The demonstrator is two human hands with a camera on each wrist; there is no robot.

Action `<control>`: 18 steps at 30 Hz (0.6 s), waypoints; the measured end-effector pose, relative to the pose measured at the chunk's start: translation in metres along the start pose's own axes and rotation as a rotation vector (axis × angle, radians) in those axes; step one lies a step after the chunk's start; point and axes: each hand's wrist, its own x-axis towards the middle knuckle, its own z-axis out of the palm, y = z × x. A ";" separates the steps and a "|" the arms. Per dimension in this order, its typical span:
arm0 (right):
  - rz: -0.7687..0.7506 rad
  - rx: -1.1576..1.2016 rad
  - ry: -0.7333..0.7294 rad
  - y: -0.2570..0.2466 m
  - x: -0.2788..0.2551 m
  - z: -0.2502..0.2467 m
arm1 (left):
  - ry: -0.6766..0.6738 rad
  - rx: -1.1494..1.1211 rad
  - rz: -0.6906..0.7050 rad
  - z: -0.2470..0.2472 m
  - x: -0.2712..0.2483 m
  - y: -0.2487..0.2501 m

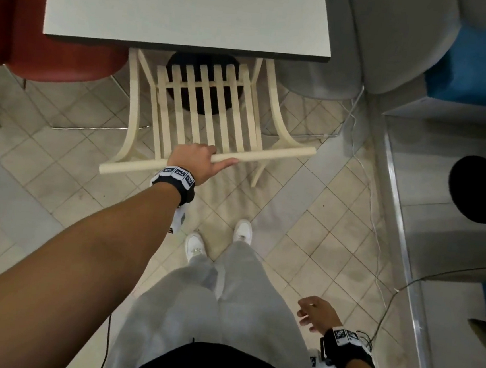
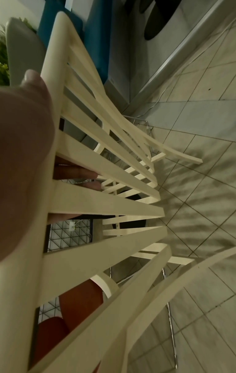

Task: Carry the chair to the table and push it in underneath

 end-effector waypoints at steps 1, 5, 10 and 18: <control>-0.003 -0.034 -0.006 -0.002 0.000 -0.003 | 0.000 0.006 -0.001 -0.002 0.006 -0.003; -0.039 -0.165 -0.012 -0.022 0.002 -0.027 | -0.011 -0.005 -0.028 -0.010 0.029 -0.013; -0.158 -0.251 0.021 -0.078 0.019 -0.070 | 0.010 -0.016 -0.137 -0.018 0.042 -0.013; -0.642 -0.439 0.096 -0.242 0.022 -0.093 | 0.317 -0.191 -0.307 0.007 -0.002 -0.015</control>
